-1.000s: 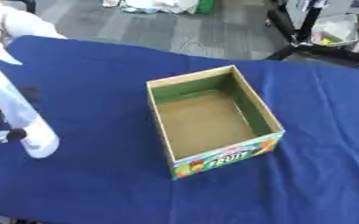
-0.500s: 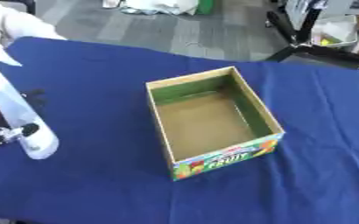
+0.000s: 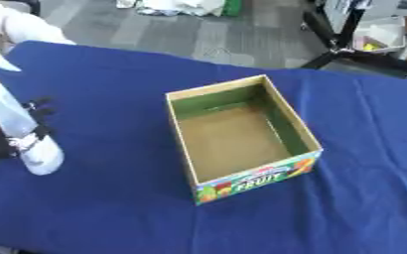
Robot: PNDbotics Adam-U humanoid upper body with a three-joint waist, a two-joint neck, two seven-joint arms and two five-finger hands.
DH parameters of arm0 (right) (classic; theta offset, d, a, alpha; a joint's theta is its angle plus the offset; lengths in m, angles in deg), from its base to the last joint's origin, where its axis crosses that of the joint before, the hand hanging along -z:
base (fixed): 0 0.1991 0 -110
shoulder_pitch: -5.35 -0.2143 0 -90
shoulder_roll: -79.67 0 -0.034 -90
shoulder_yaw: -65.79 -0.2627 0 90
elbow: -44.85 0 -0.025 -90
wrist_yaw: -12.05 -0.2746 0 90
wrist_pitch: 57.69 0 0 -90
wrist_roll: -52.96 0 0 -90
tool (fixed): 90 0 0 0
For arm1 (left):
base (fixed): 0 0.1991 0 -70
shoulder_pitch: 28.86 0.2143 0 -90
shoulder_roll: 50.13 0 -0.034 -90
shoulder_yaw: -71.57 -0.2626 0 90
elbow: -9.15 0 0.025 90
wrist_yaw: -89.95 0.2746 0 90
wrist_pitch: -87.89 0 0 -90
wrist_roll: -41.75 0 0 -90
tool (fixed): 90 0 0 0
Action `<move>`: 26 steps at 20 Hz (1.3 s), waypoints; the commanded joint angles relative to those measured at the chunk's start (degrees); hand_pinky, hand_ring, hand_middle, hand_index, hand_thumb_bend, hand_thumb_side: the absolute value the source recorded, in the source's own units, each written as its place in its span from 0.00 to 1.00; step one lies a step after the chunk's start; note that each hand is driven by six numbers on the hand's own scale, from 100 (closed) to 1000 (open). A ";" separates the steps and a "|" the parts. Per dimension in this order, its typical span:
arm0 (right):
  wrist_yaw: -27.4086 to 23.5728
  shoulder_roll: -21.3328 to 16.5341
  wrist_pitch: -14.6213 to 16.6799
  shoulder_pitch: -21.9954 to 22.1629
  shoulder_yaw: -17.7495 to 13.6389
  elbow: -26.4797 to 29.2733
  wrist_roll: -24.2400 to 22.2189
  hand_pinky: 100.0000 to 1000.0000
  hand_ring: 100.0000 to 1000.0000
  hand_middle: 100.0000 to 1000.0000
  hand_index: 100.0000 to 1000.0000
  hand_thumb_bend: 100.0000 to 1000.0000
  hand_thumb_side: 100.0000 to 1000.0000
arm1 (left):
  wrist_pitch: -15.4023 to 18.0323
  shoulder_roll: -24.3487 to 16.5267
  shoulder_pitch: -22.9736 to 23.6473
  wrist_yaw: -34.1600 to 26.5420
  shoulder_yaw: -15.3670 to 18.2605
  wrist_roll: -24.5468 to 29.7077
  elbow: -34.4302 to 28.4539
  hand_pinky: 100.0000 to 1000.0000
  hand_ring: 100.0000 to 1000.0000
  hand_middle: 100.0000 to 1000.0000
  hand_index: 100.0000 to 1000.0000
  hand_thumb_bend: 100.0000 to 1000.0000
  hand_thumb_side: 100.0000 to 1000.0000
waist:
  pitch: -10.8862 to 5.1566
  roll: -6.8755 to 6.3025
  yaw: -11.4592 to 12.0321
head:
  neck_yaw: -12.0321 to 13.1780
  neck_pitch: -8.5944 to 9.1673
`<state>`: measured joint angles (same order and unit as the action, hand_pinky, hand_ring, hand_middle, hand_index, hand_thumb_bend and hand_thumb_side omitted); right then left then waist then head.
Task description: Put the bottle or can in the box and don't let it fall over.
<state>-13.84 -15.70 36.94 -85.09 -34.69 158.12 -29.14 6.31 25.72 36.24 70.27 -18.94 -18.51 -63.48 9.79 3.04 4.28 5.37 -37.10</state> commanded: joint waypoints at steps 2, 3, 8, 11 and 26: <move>0.41 -0.98 0.25 -0.31 -0.35 1.32 -0.19 1.00 1.00 1.00 1.00 0.00 0.48 | 0.67 -0.84 -2.12 -0.75 0.77 0.01 -2.29 0.72 1.00 1.00 0.11 0.00 0.00 | -0.45 -0.22 -0.10 | 0.05 0.75; 0.37 -1.02 0.30 -0.29 -0.39 1.32 -0.16 1.00 1.00 1.00 1.00 0.00 0.48 | 0.57 -0.89 -2.54 -1.43 0.99 0.17 -2.70 0.72 1.00 1.00 0.11 0.00 0.00 | -0.47 -0.23 -0.08 | 0.05 0.74; -0.28 -1.68 0.92 0.00 -0.79 1.32 0.23 1.00 1.00 1.00 1.00 0.00 0.48 | -2.04 -0.89 -7.95 -4.60 0.48 0.33 -4.74 0.71 1.00 1.00 0.08 0.00 0.00 | -0.95 -0.17 0.25 | -1.18 1.40; -1.28 -2.41 1.77 0.07 -1.16 1.32 0.50 1.00 1.00 1.00 1.00 0.00 0.48 | -4.67 0.94 -12.58 -6.13 -0.40 -0.04 -5.12 0.71 1.00 1.00 0.08 0.00 0.00 | -1.27 0.00 0.44 | -1.69 1.00; -10.90 -5.25 4.18 -4.05 -4.13 1.32 2.75 1.00 1.00 1.00 1.00 0.00 0.49 | -10.93 19.93 -29.82 1.09 -2.95 -0.84 2.58 0.93 1.00 1.00 0.08 0.00 0.00 | -0.78 1.42 -3.10 | 1.48 0.46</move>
<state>-23.82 -18.92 41.09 -88.62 -37.96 158.12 -26.66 -4.84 44.77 8.03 69.86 -22.09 -19.00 -60.91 9.62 4.67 1.01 6.24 -36.71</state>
